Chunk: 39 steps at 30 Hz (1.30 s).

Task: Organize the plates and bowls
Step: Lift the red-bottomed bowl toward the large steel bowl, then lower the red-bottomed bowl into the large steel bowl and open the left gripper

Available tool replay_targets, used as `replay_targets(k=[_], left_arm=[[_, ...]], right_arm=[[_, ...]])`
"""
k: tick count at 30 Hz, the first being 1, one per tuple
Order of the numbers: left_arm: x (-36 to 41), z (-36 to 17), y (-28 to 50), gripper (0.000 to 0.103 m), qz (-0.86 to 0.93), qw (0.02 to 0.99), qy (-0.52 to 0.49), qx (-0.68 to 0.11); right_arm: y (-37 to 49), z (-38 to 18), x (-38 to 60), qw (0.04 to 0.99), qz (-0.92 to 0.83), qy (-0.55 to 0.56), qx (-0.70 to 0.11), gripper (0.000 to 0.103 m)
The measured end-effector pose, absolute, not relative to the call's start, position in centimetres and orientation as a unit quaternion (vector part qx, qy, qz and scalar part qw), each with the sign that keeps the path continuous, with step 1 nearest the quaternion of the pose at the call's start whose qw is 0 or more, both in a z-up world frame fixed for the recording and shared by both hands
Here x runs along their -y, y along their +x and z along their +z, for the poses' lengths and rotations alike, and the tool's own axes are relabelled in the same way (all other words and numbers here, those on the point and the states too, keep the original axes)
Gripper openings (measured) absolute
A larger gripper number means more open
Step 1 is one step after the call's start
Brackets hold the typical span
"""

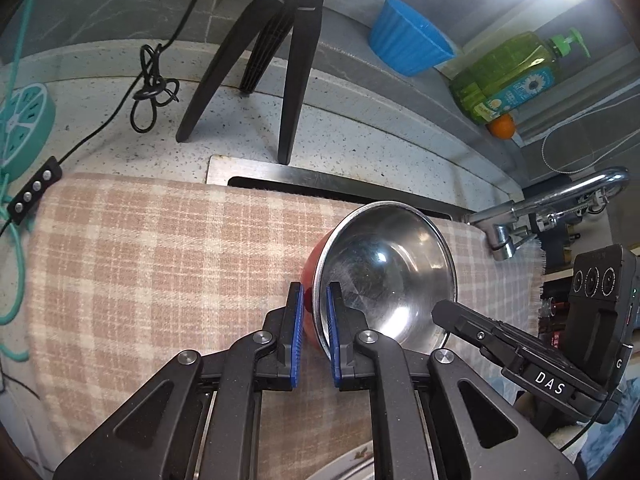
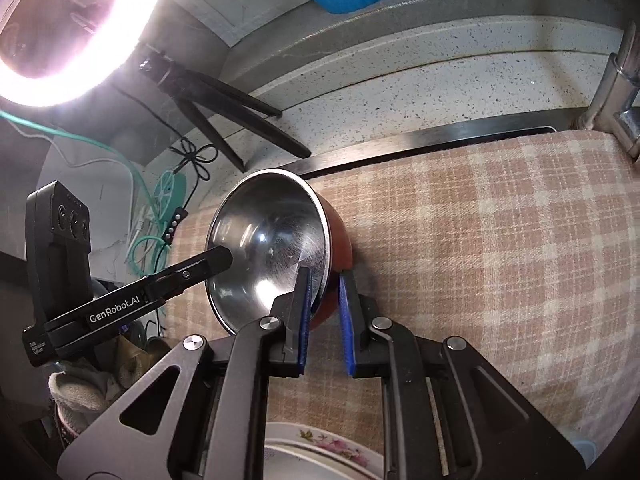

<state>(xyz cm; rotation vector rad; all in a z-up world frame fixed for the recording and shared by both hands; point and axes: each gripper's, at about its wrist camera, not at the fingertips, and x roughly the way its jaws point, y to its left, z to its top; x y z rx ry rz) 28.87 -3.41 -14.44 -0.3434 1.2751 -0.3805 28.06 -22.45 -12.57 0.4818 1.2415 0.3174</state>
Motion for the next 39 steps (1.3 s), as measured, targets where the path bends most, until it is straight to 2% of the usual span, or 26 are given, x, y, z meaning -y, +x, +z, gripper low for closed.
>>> replay_targets(k=[21, 39], left_arm=[[-2.2, -8.5, 18.5, 0.01, -0.152, 0.822, -0.18, -0.519], [-9.0, -9.8, 12.2, 0.01, -0.091, 0.821, -0.223, -0.517]], right_arm=[[20.1, -7.0, 17.3, 0.772, 0.235, 0.191, -0.558, 0.014], [17.1, -8.3, 9.1, 0.752, 0.288, 0.111, -0.583, 0.013]])
